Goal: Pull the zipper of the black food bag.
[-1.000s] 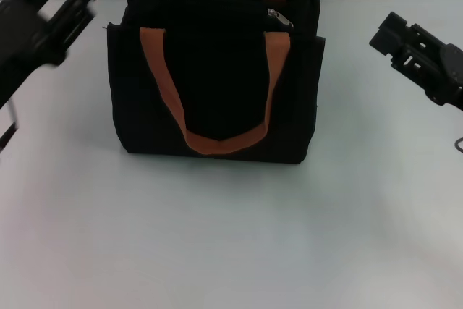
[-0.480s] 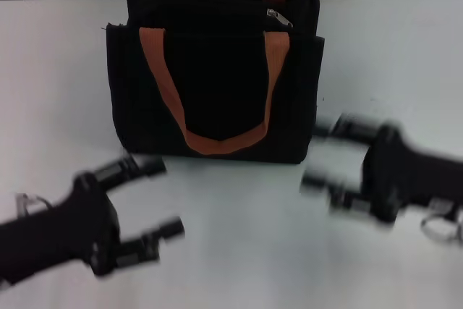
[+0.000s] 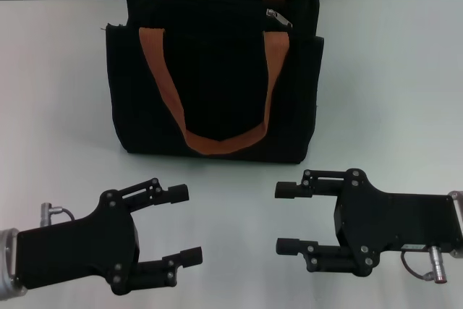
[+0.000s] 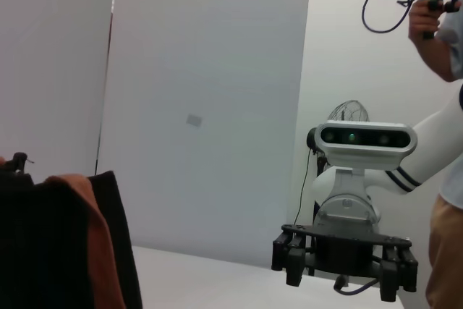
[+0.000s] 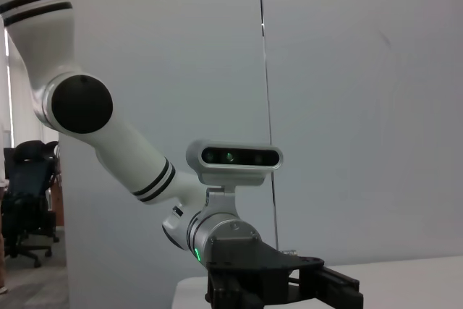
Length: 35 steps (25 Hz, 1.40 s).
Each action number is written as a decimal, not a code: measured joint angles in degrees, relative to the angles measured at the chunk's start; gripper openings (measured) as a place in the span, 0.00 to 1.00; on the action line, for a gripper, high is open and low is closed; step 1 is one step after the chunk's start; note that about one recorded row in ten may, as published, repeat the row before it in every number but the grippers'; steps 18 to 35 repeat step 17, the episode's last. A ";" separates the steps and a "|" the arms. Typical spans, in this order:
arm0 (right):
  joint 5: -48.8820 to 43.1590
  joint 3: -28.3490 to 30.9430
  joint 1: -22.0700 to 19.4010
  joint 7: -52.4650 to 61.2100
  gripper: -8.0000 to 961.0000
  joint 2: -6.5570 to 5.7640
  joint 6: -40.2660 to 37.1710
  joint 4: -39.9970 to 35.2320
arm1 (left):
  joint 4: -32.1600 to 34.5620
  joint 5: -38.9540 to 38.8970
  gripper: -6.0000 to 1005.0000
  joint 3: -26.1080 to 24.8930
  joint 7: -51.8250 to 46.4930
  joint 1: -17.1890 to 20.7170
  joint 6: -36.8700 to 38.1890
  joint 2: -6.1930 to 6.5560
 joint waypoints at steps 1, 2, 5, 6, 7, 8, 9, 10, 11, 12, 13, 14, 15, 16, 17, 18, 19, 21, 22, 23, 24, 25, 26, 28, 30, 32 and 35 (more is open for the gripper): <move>0.00 -0.01 0.05 0.05 0.66 0.02 0.11 0.11 | 0.01 0.00 0.81 0.01 0.00 -0.03 -0.04 -0.01; -0.04 -0.10 0.16 0.08 0.66 0.05 0.07 0.40 | 0.03 0.03 0.81 0.05 0.00 -0.14 -0.22 -0.04; -0.05 -0.41 0.25 -0.09 0.66 0.06 -0.54 0.57 | 0.03 0.10 0.81 0.24 0.02 -0.46 -0.53 -0.16; -0.05 -0.54 0.28 -0.15 0.66 0.06 -0.61 0.60 | 0.03 0.11 0.81 0.31 0.02 -0.51 -0.61 -0.20; 0.06 -0.62 0.29 -0.14 0.66 0.07 -0.12 0.60 | 0.03 0.14 0.81 0.35 0.02 -0.51 -0.64 -0.24; 0.06 -0.62 0.29 -0.14 0.66 0.07 -0.12 0.60 | 0.03 0.15 0.81 0.38 0.03 -0.51 -0.68 -0.31; 0.07 -0.62 0.29 0.01 0.66 0.08 0.33 0.62 | 0.03 0.15 0.81 0.27 0.03 -0.51 -0.70 -0.37; 0.09 -0.55 0.30 0.14 0.66 0.10 0.63 0.66 | 0.03 0.16 0.81 0.18 0.03 -0.50 -0.70 -0.41; 0.20 -0.43 0.34 0.22 0.66 0.11 0.84 0.74 | 0.03 0.16 0.81 0.07 0.03 -0.46 -0.70 -0.45; 0.40 -0.37 0.46 0.24 0.66 0.13 0.89 0.94 | 0.02 0.18 0.81 0.04 0.04 -0.41 -0.70 -0.49; 0.65 -0.27 0.64 0.27 0.66 0.15 0.91 1.26 | 0.02 0.18 0.81 0.02 0.04 -0.32 -0.71 -0.52; 0.97 -0.20 1.08 0.28 0.66 0.12 0.95 1.94 | 0.01 0.20 0.81 0.01 0.04 -0.16 -0.75 -0.57; 0.97 -0.20 1.08 0.28 0.66 0.12 0.95 1.94 | 0.01 0.20 0.81 0.01 0.04 -0.16 -0.75 -0.57; 1.02 -0.12 1.25 0.28 0.66 0.08 1.06 2.20 | 0.01 0.21 0.81 -0.01 0.04 -0.10 -0.76 -0.59; 1.03 -0.11 1.28 0.28 0.66 0.07 1.35 2.28 | 0.02 0.22 0.81 -0.03 0.03 -0.05 -0.76 -0.61; 1.03 -0.11 1.28 0.28 0.66 0.07 1.35 2.28 | 0.02 0.22 0.81 -0.03 0.03 -0.05 -0.76 -0.61; 1.03 -0.11 1.28 0.28 0.66 0.07 1.35 2.28 | 0.02 0.22 0.81 -0.03 0.03 -0.05 -0.76 -0.61; 1.03 -0.11 1.28 0.28 0.66 0.07 1.35 2.28 | 0.02 0.22 0.81 -0.03 0.03 -0.05 -0.76 -0.61; 1.03 -0.11 1.28 0.28 0.66 0.07 1.35 2.28 | 0.02 0.22 0.81 -0.03 0.03 -0.05 -0.76 -0.61; 1.03 -0.11 1.28 0.28 0.66 0.07 1.35 2.28 | 0.02 0.22 0.81 -0.03 0.03 -0.05 -0.76 -0.61; 1.03 -0.11 1.28 0.28 0.66 0.07 1.35 2.28 | 0.02 0.22 0.81 -0.03 0.03 -0.05 -0.76 -0.61; 1.03 -0.11 1.28 0.28 0.66 0.07 1.35 2.28 | 0.02 0.22 0.81 -0.03 0.03 -0.05 -0.76 -0.61; 1.03 -0.11 1.28 0.28 0.66 0.07 1.35 2.28 | 0.02 0.22 0.81 -0.03 0.03 -0.05 -0.76 -0.61; 1.03 -0.11 1.28 0.28 0.66 0.07 1.35 2.28 | 0.02 0.22 0.81 -0.03 0.03 -0.05 -0.76 -0.61; 1.03 -0.11 1.28 0.28 0.66 0.07 1.35 2.28 | 0.02 0.22 0.81 -0.03 0.03 -0.05 -0.76 -0.61; 1.03 -0.11 1.28 0.28 0.66 0.07 1.35 2.28 | 0.02 0.22 0.81 -0.03 0.03 -0.05 -0.76 -0.61; 1.03 -0.11 1.28 0.28 0.66 0.07 1.35 2.28 | 0.02 0.22 0.81 -0.03 0.03 -0.05 -0.76 -0.61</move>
